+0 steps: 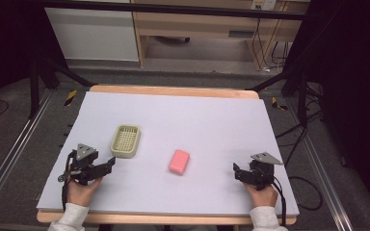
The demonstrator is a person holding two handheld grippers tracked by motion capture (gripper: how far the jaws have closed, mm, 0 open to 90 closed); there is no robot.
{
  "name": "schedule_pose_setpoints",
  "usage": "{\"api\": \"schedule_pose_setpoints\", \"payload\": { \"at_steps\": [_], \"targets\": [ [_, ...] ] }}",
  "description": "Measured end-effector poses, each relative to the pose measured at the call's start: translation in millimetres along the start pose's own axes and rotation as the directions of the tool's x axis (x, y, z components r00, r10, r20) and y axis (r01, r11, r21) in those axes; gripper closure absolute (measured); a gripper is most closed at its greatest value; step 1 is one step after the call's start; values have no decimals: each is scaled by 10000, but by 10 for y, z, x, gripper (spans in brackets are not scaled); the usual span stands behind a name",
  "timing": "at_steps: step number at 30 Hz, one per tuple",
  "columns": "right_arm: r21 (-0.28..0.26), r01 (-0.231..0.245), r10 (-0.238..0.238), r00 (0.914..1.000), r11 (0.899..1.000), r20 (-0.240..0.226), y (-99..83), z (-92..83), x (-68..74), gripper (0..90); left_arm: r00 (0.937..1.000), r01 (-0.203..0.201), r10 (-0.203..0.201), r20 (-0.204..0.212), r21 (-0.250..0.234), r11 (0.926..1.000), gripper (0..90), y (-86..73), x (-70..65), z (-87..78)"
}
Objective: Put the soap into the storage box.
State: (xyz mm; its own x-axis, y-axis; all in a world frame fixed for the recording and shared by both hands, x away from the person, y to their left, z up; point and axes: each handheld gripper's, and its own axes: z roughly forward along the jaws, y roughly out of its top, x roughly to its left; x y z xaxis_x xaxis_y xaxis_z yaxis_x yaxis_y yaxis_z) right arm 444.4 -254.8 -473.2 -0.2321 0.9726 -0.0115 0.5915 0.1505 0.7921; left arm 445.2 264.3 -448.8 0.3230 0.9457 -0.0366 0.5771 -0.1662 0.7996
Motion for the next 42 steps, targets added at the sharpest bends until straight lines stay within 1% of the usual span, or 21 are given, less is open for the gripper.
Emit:
{"api": "schedule_pose_setpoints", "payload": {
  "at_steps": [3, 4, 6, 10, 16, 27, 29, 30, 31, 33, 36, 39, 40, 42],
  "targets": [
    [-3, -54, 54, 10000, 10000, 11, 1, -5, 0, 135, 10000, -13, 13, 69, 20, 10000, 292, 1, -23, 3],
    [-13, -57, 57, 10000, 10000, 6, 1, -7, -1, 135, 9998, -89, 89, 149, 5, 10000, 288, 6, -55, 7],
    [-25, -35, 35, 10000, 10000, 4, 0, -6, 2, 135, 9998, -71, 70, 190, 15, 10000, 283, 8, -71, 8],
    [-19, -25, 25, 10000, 10000, -47, 0, -4, 12, 136, 9991, -226, 224, 351, 54, 9997, 279, 18, -150, 20],
    [-72, 40, -40, 10000, 10000, -1, 2, -15, 22, 135, 9980, -289, 287, 567, 15, 9996, 272, 30, -228, 21],
    [-100, 41, -41, 10000, 9999, -47, 5, -18, 36, 136, 9968, -430, 429, 679, -5, 9991, 253, 50, -310, 22],
    [-78, 47, -47, 10000, 10000, -46, 6, -18, 39, 135, 9963, -439, 441, 740, -40, 9990, 251, 58, -327, 22],
    [-81, 125, -126, 9999, 9999, -44, 6, -16, 40, 135, 9957, -533, 535, 754, -50, 9986, 250, 70, -351, 18],
    [-81, 125, -126, 9999, 9999, -44, 6, -16, 40, 135, 9957, -533, 535, 754, -50, 9986, 250, 70, -351, 18],
    [-83, 136, -137, 9999, 9999, -47, 8, -14, 48, 135, 9946, -586, 591, 857, -83, 9982, 248, 78, -397, 21],
    [-56, 149, -149, 9999, 9999, -30, 9, -13, 53, 136, 9940, -677, 682, 854, -88, 9977, 247, 85, -421, 22],
    [-89, 169, -169, 9998, 9998, -55, 10, -13, 56, 135, 9929, -683, 690, 973, -110, 9976, 245, 92, -451, 29],
    [-94, 158, -158, 9999, 9998, -53, 10, -13, 58, 135, 9916, -681, 687, 1095, -92, 9976, 240, 99, -468, 37],
    [-84, 121, -121, 9999, 9999, -68, 11, -15, 63, 135, 9909, -719, 726, 1136, -104, 9974, 239, 110, -490, 41]
  ]
}}
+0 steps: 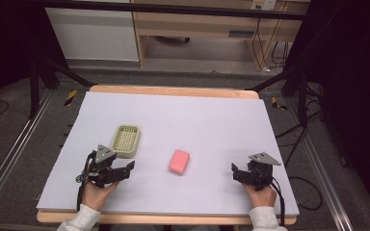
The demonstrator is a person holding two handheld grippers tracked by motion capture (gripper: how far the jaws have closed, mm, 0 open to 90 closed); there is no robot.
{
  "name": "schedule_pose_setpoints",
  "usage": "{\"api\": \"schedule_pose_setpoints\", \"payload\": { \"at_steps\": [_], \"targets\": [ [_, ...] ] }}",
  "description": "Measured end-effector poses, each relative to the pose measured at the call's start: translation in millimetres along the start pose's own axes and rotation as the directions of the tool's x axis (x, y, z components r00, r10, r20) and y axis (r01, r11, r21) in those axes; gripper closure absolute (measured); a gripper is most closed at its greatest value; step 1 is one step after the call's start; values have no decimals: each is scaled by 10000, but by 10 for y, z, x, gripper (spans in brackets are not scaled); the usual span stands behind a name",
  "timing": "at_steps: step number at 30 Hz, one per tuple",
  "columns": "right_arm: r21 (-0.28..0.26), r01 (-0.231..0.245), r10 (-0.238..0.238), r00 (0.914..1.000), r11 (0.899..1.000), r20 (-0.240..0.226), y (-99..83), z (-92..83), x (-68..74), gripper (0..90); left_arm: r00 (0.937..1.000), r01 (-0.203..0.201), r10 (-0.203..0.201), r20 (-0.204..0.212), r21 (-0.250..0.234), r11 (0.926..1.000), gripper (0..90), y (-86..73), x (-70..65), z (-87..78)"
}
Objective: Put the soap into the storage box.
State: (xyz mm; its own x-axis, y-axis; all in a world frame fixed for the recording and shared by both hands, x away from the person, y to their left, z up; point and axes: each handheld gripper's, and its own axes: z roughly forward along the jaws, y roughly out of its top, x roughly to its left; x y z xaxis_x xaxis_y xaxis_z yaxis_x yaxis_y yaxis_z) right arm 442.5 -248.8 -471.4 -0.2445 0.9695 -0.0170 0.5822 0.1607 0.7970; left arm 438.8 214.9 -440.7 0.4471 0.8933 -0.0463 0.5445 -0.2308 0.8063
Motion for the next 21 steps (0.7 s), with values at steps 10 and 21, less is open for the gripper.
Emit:
{"api": "schedule_pose_setpoints", "payload": {
  "at_steps": [10, 21],
  "targets": [
    [39, 101, -101, 9999, 9999, -24, 3, 11, 17, 135, 9998, -37, 39, 200, -96, 9999, 228, 100, -57, -11],
    [43, 53, -53, 10000, 10000, -41, 1, 13, 20, 135, 9996, -50, 56, 288, -203, 9998, 225, 187, -66, -73]
  ]
}}
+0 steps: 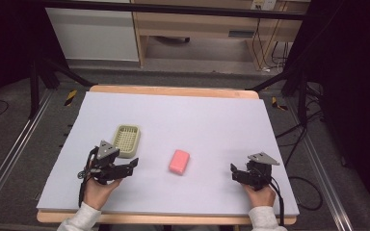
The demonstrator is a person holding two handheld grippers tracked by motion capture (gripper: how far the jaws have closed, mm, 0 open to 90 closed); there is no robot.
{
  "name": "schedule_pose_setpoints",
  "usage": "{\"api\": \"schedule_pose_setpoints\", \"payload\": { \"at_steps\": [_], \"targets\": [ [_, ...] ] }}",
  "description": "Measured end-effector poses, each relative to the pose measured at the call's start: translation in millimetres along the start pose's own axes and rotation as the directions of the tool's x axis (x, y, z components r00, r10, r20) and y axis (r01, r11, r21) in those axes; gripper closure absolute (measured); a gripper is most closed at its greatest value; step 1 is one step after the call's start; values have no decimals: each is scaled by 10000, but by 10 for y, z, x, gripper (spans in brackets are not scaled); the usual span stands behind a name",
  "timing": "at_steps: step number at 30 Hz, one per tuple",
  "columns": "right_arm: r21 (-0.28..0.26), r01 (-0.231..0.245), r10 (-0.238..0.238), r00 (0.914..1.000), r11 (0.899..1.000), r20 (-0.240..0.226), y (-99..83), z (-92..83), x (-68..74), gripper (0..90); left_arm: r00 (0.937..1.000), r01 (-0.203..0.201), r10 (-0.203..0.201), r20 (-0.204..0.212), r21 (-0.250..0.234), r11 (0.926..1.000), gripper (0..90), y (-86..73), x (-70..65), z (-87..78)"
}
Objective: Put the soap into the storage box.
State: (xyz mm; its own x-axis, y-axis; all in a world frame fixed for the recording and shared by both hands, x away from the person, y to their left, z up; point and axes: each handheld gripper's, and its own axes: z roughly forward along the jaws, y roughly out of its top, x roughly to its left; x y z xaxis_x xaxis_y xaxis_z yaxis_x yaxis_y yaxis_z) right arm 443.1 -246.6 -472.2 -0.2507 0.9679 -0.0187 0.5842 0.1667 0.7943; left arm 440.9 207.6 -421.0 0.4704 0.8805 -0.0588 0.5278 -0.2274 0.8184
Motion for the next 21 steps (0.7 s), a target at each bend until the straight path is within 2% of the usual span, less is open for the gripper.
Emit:
{"api": "schedule_pose_setpoints", "payload": {
  "at_steps": [10, 21],
  "targets": [
    [-80, -64, 64, 9999, 9999, 77, 5, -12, -14, 135, 9999, -100, 102, 102, -153, 9998, 223, 151, -53, 16],
    [-115, -93, 94, 9999, 9999, 68, 15, -19, -15, 135, 9988, -298, 308, 390, -254, 9992, 221, 321, -255, 111]
  ]
}}
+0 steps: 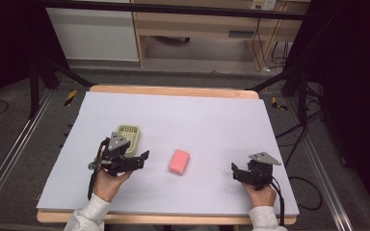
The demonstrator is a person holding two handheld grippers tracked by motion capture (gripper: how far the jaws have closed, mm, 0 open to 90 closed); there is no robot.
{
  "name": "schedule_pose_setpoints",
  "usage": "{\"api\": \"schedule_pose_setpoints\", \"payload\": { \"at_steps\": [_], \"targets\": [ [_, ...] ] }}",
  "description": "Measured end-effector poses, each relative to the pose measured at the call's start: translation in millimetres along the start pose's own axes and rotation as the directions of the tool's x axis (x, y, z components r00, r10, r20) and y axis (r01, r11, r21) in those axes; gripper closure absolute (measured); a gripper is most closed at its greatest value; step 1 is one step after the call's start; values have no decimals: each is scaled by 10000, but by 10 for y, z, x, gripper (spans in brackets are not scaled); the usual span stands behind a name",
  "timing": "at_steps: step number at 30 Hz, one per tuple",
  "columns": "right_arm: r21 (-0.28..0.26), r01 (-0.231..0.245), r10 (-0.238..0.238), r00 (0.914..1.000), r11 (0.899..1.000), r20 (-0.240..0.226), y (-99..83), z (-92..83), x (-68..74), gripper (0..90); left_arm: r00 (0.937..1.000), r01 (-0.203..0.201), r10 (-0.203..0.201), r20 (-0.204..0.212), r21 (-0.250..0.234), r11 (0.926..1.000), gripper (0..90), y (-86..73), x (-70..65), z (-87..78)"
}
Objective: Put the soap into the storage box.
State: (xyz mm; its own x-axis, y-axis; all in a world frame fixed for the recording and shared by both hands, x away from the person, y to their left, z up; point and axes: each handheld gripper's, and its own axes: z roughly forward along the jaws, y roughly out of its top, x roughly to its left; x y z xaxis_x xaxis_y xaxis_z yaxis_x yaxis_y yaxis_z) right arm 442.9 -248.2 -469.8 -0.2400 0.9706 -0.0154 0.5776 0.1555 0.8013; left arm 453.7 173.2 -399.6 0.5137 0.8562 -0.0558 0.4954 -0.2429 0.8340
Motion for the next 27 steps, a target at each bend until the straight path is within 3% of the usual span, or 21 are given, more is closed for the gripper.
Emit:
{"api": "schedule_pose_setpoints", "payload": {
  "at_steps": [27],
  "targets": [
    [14, 46, -46, 10000, 10000, 36, 5, -2, 10, 135, 9986, -312, 297, 433, 362, 9989, 216, 153, -325, 315]
  ]
}}
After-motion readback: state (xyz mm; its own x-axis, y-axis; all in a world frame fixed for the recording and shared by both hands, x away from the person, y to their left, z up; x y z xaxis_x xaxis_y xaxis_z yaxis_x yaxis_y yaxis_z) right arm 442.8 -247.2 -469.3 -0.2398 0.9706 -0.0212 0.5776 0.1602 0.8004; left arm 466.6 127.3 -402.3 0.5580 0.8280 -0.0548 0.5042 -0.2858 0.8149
